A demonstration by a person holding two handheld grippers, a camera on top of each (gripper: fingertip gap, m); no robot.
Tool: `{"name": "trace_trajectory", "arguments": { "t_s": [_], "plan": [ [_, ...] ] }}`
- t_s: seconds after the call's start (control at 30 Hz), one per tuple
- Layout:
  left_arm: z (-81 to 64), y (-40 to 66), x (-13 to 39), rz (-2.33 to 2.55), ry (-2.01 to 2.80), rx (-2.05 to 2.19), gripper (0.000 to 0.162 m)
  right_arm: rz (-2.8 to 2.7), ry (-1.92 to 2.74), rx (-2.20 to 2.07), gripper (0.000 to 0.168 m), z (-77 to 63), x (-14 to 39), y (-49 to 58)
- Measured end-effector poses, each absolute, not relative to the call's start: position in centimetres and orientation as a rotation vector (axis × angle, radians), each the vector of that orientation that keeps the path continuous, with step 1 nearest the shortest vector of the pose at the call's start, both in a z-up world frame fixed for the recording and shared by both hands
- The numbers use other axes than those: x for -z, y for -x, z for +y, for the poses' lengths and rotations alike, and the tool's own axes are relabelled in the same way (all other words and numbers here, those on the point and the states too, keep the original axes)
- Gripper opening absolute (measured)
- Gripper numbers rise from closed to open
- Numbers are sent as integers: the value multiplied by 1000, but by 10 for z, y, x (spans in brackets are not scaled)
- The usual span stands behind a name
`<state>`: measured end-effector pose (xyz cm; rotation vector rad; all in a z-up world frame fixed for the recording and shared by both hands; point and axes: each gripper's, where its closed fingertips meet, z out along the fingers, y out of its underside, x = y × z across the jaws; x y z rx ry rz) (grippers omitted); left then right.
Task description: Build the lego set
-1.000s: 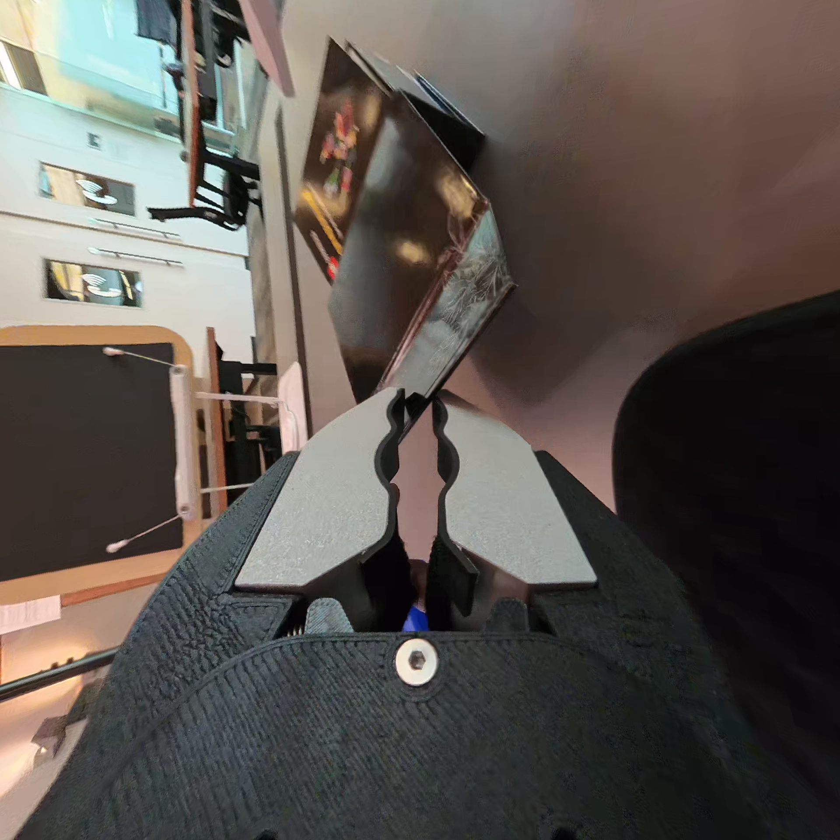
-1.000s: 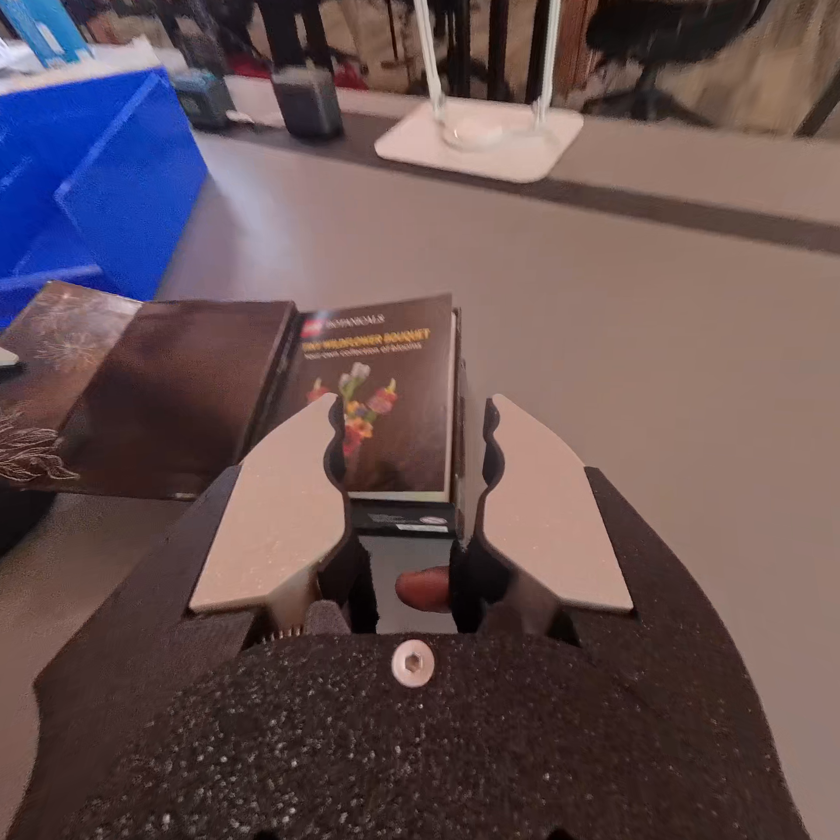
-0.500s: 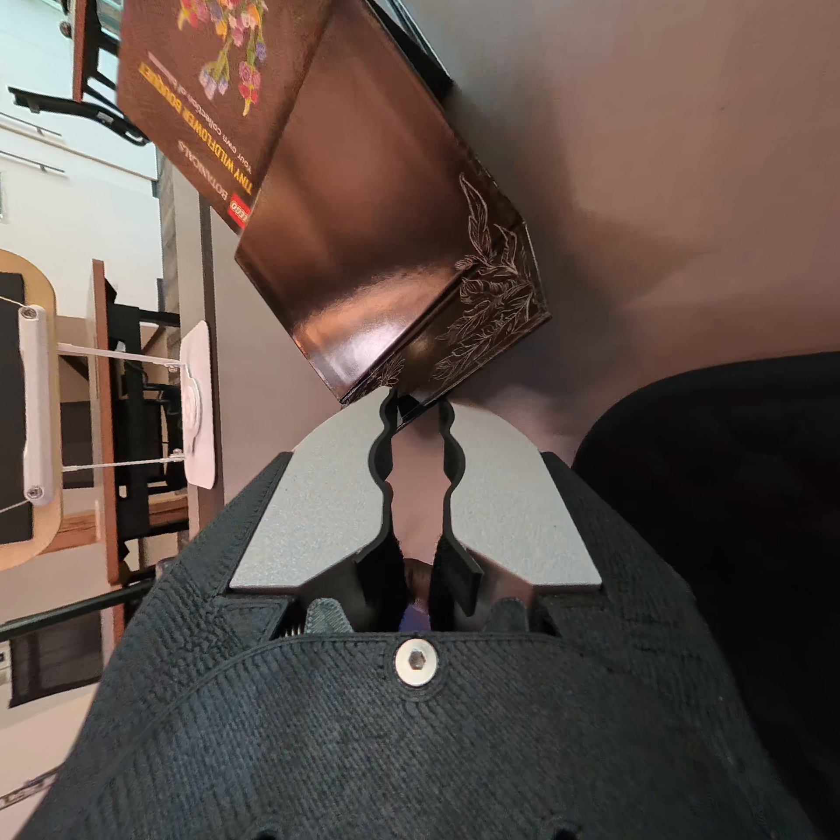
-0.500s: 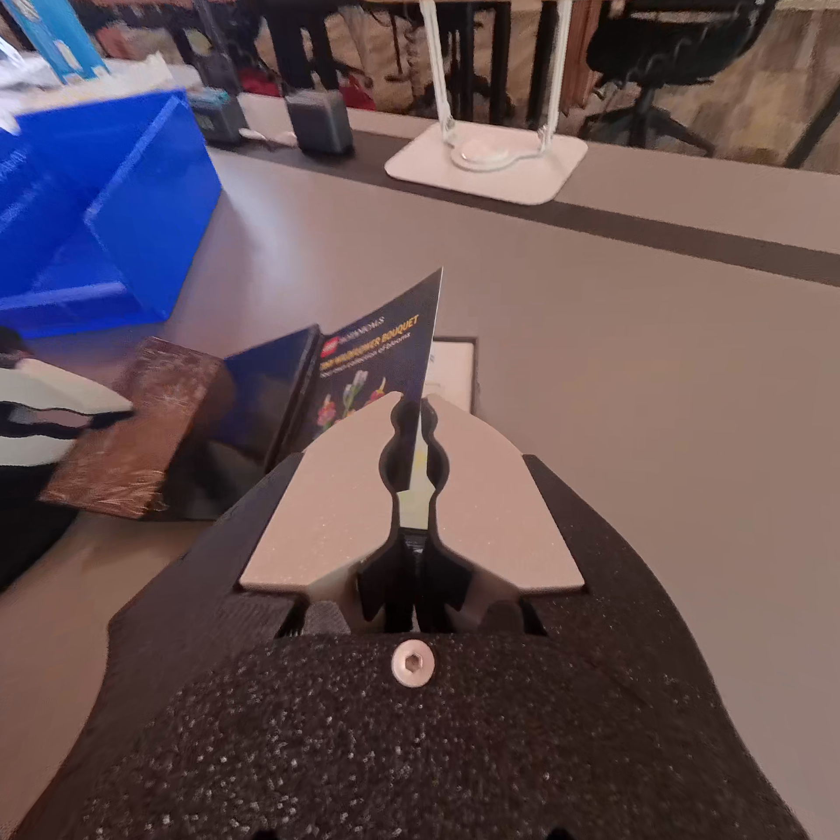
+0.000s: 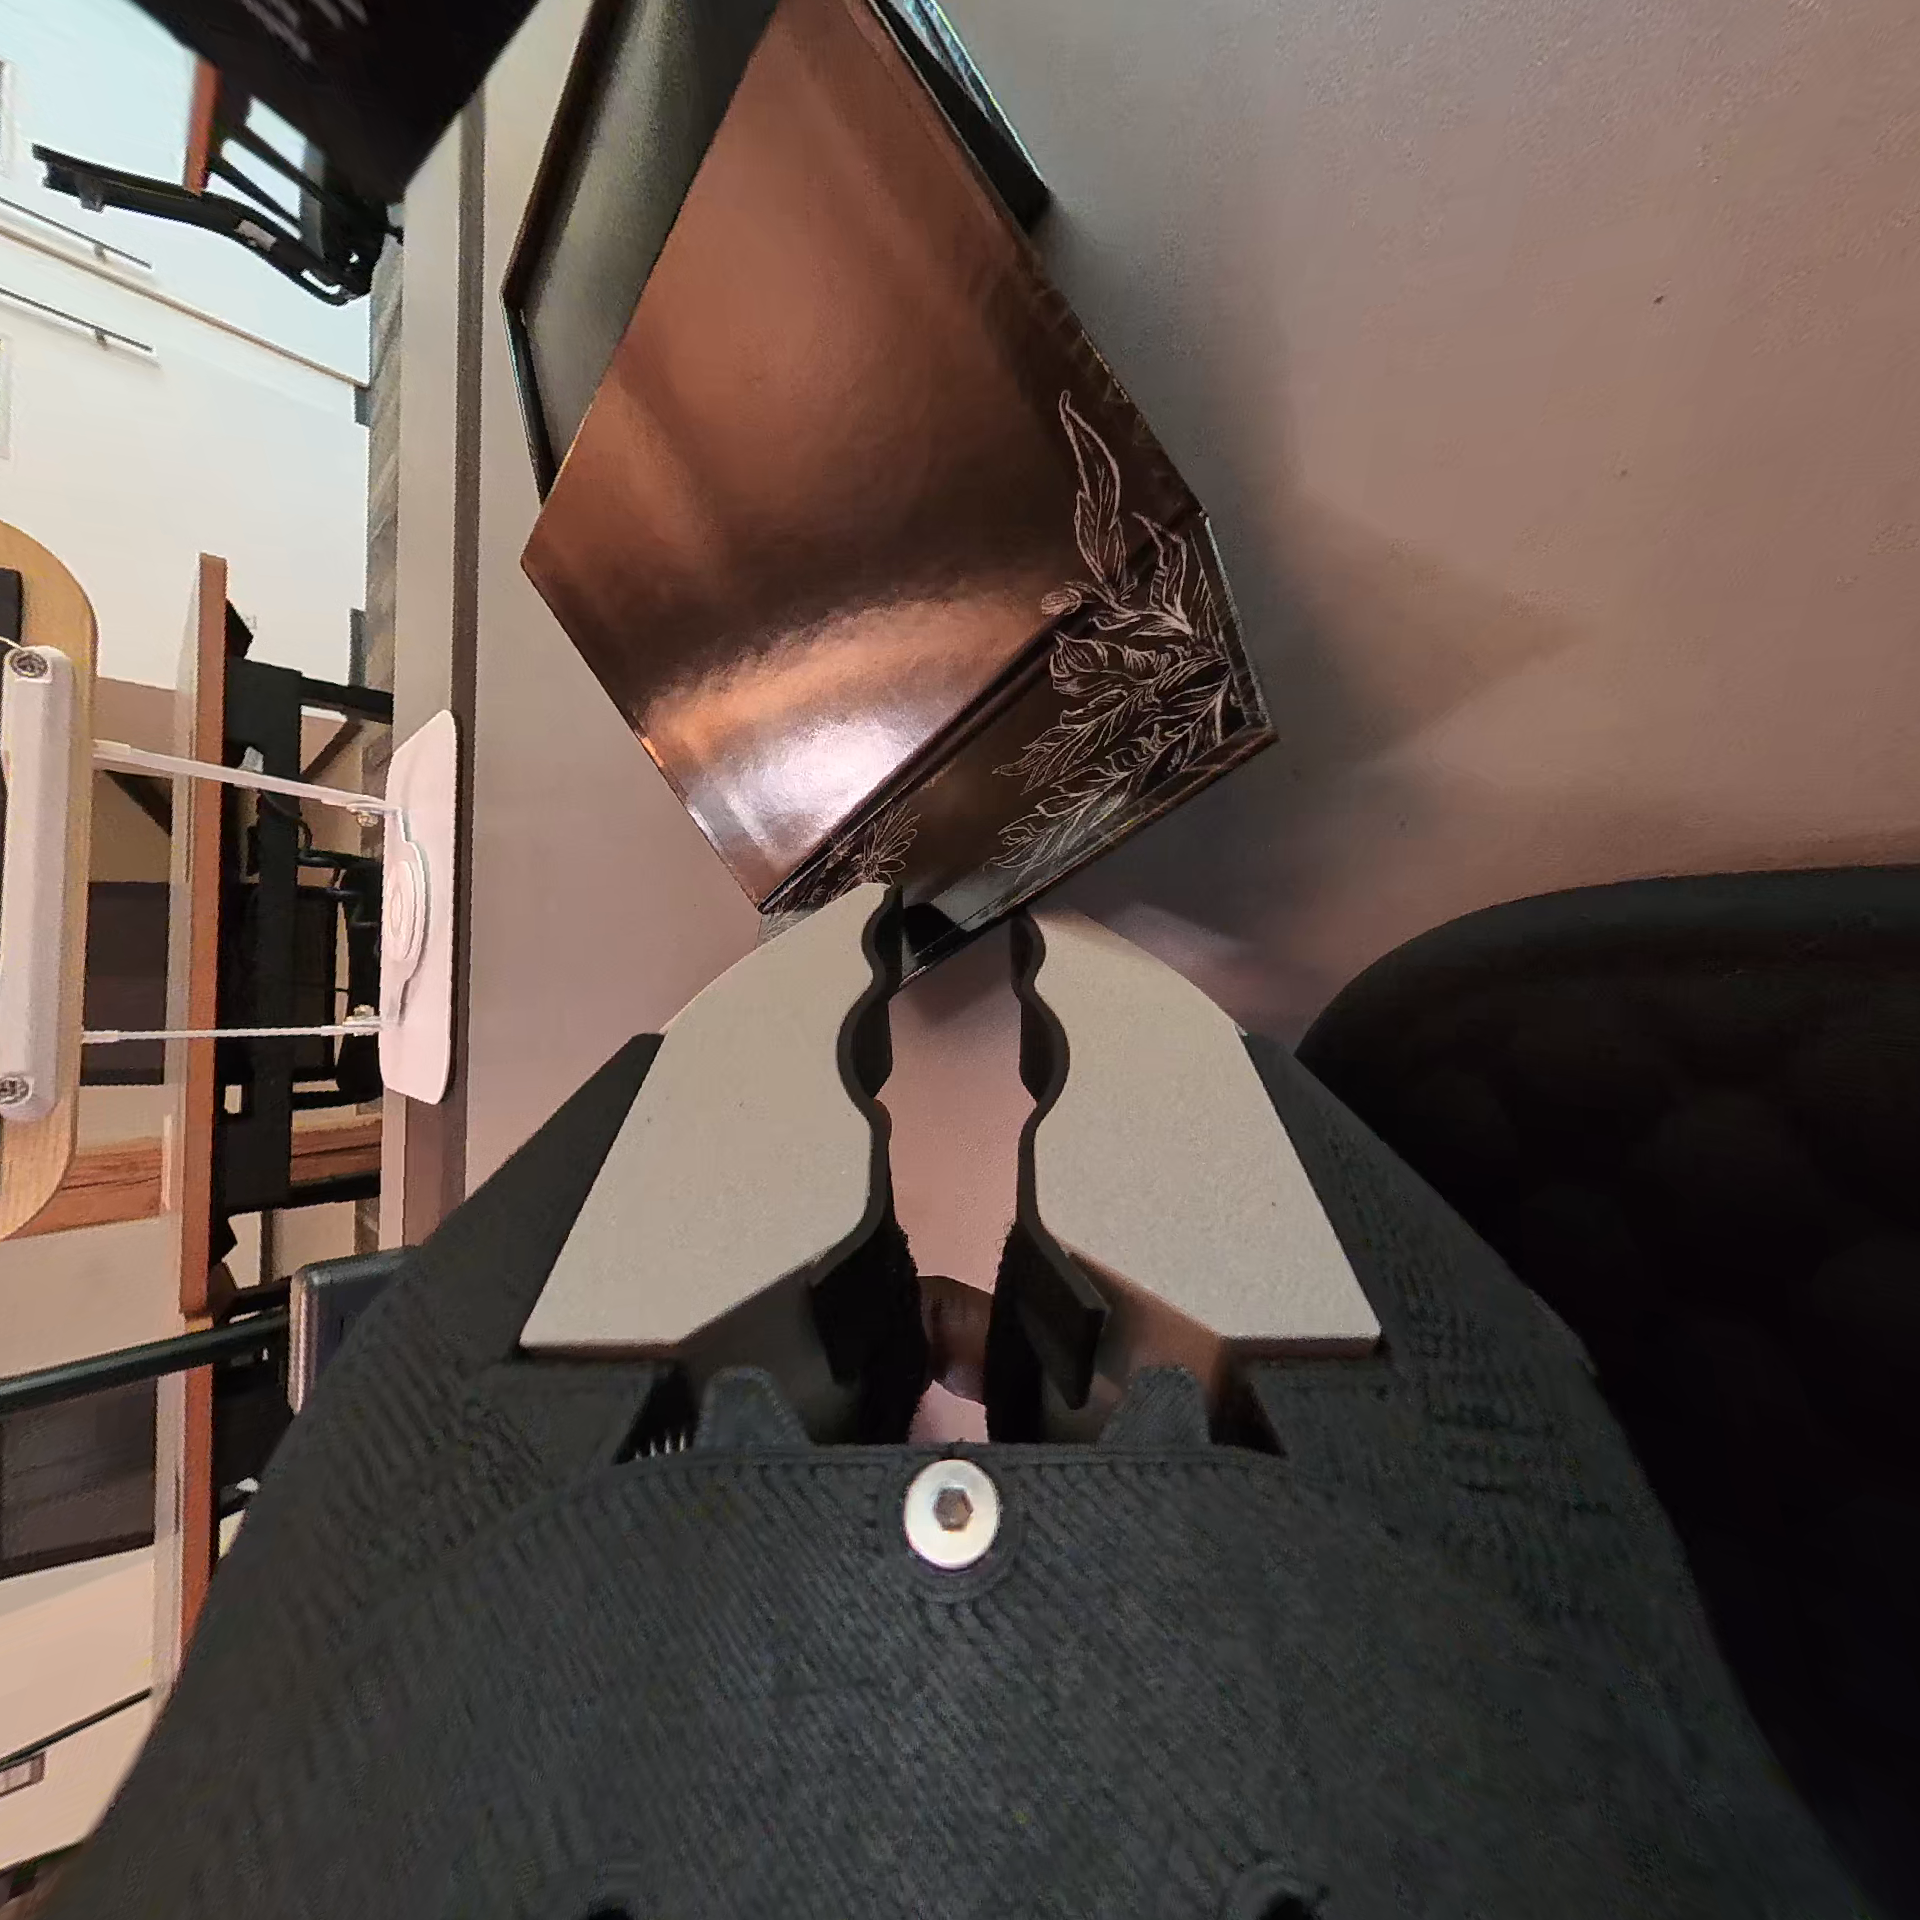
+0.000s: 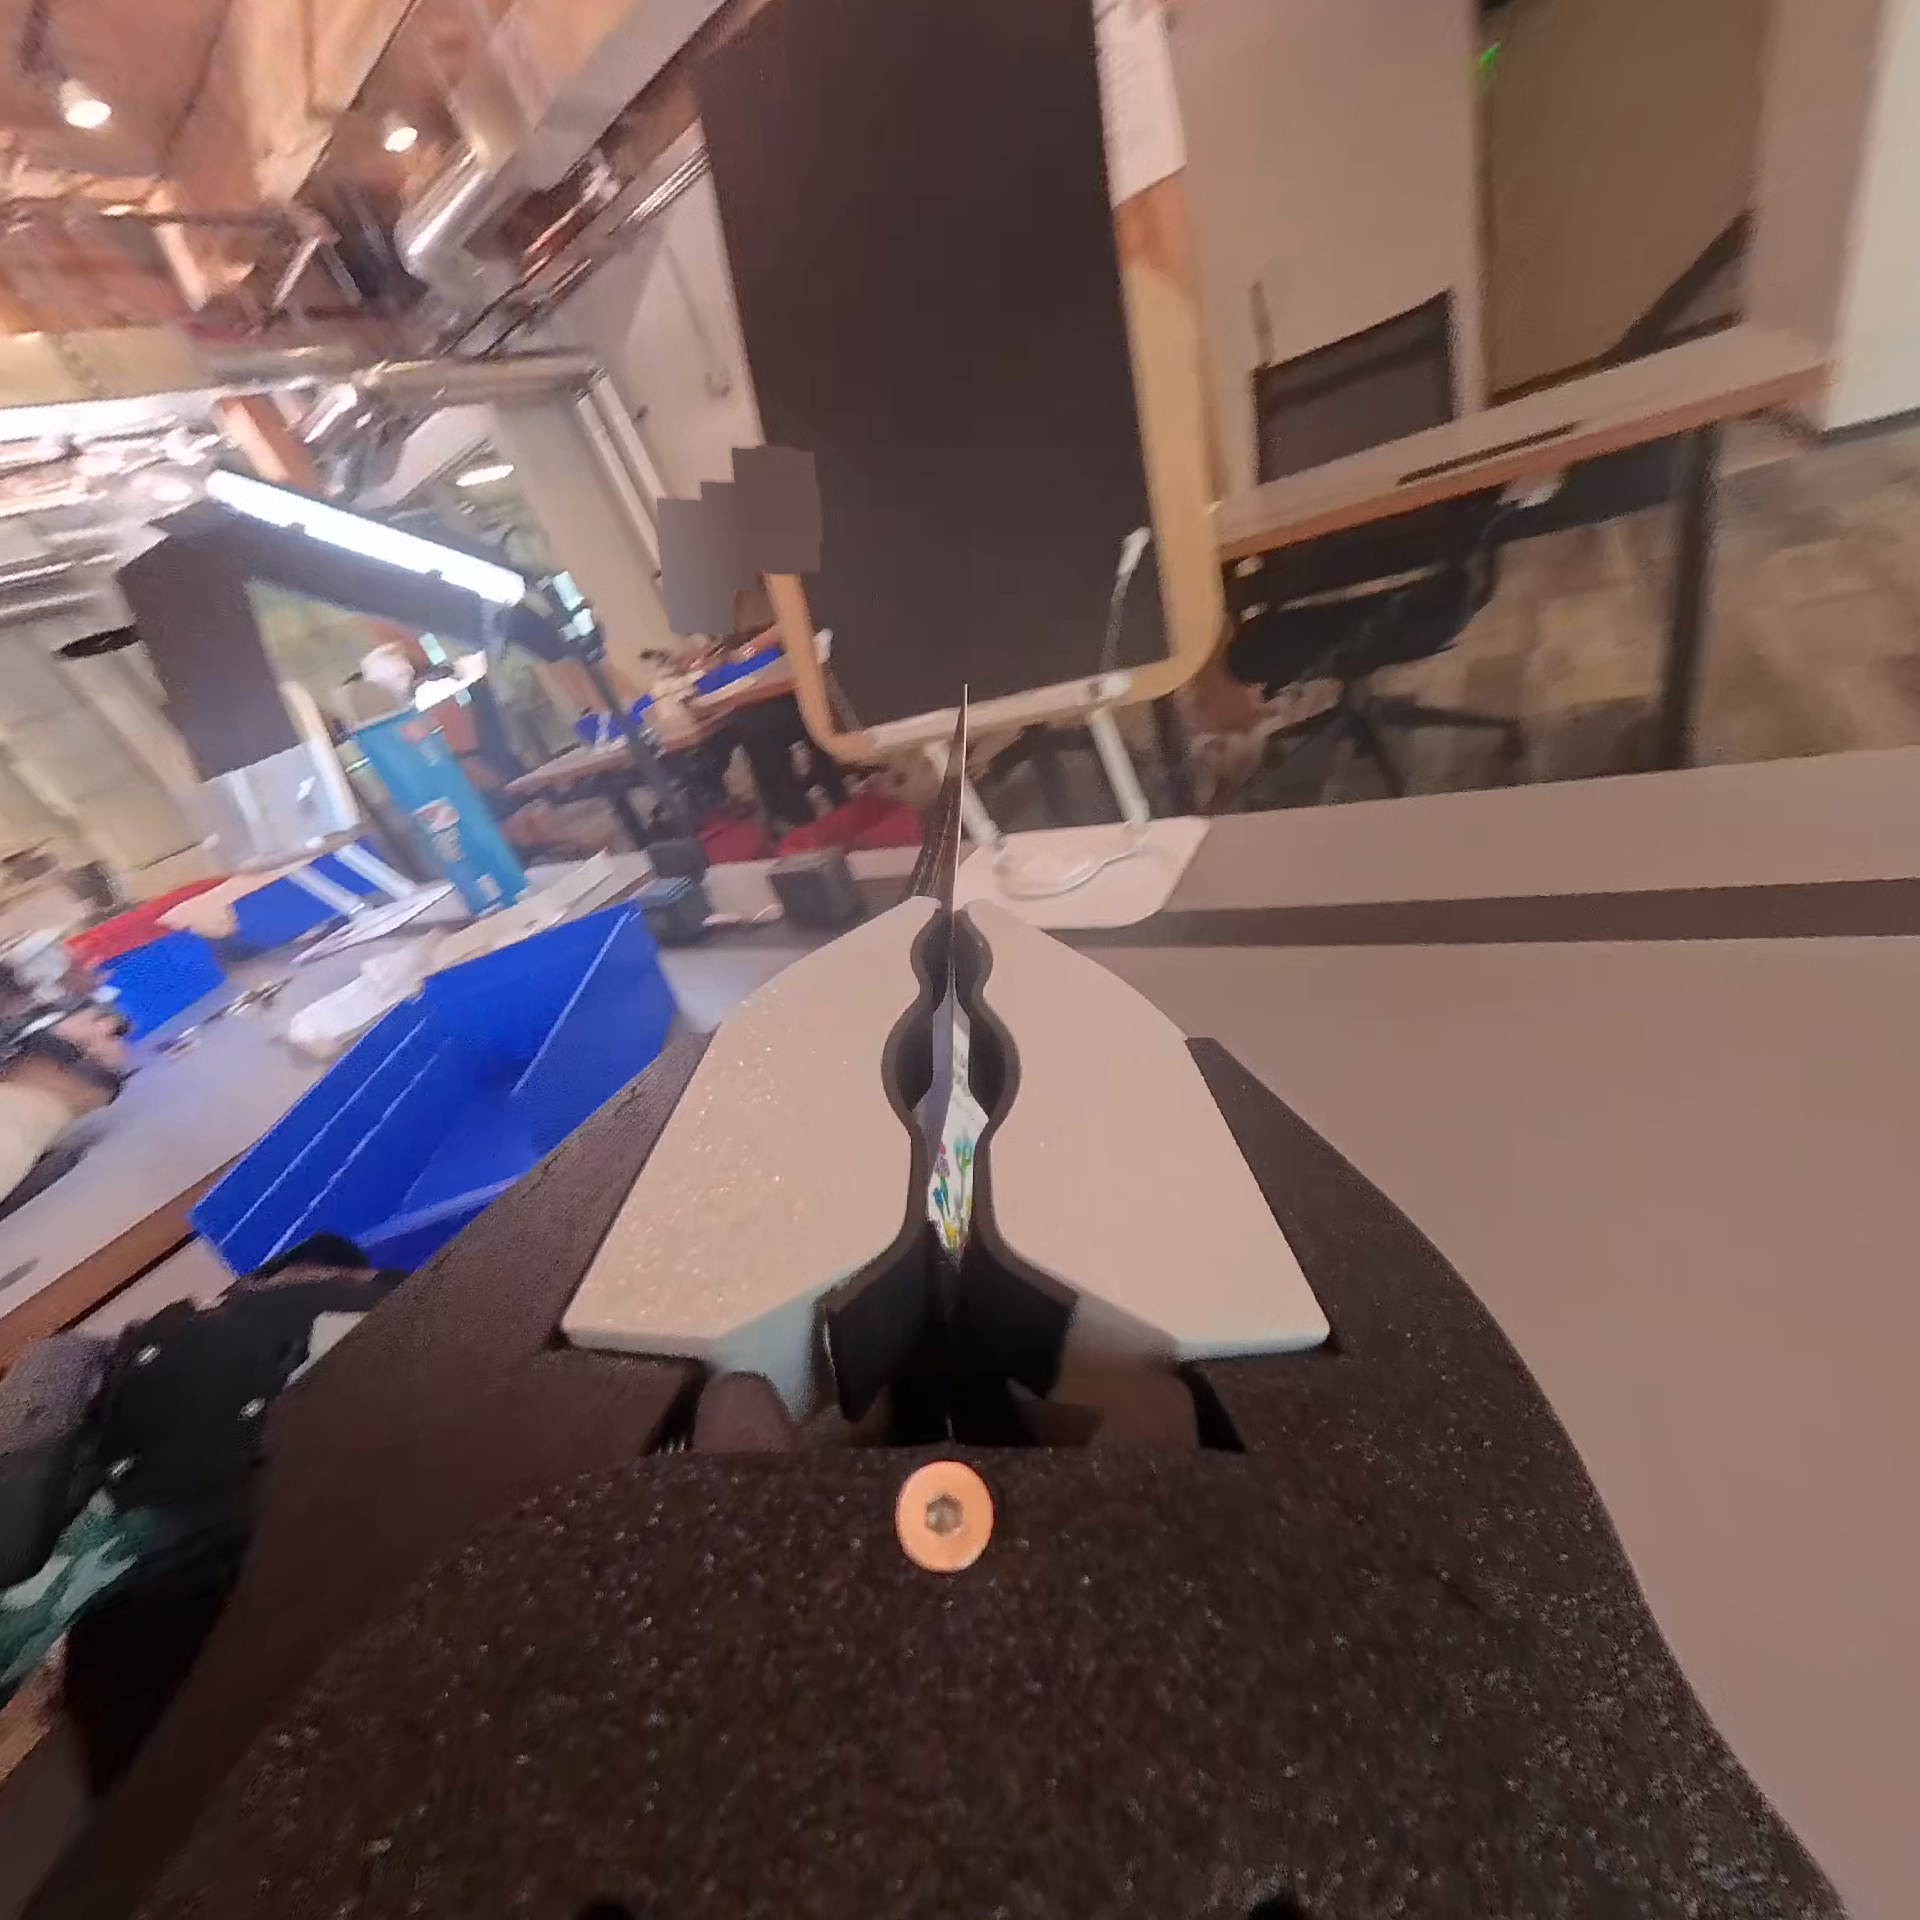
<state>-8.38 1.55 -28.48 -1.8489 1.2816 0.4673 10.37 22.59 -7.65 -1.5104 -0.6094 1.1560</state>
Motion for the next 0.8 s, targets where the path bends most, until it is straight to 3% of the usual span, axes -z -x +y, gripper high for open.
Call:
{"name": "trace_trajectory", "arguments": {
  "t_s": [0.17, 0.4, 0.8],
  "plan": [
    [15, 83, 288, 1256, 1856, -455, 21, -498, 1520, -984, 1, 253, 69, -156],
    [20, 77, 289, 1255, 1852, -440, 21, -472, 1486, -1065, 1, 252, 59, -161],
    [26, 74, 284, 1250, 1814, -444, 21, -330, 1540, -688, 1, 301, 88, -233]
  ]
}}
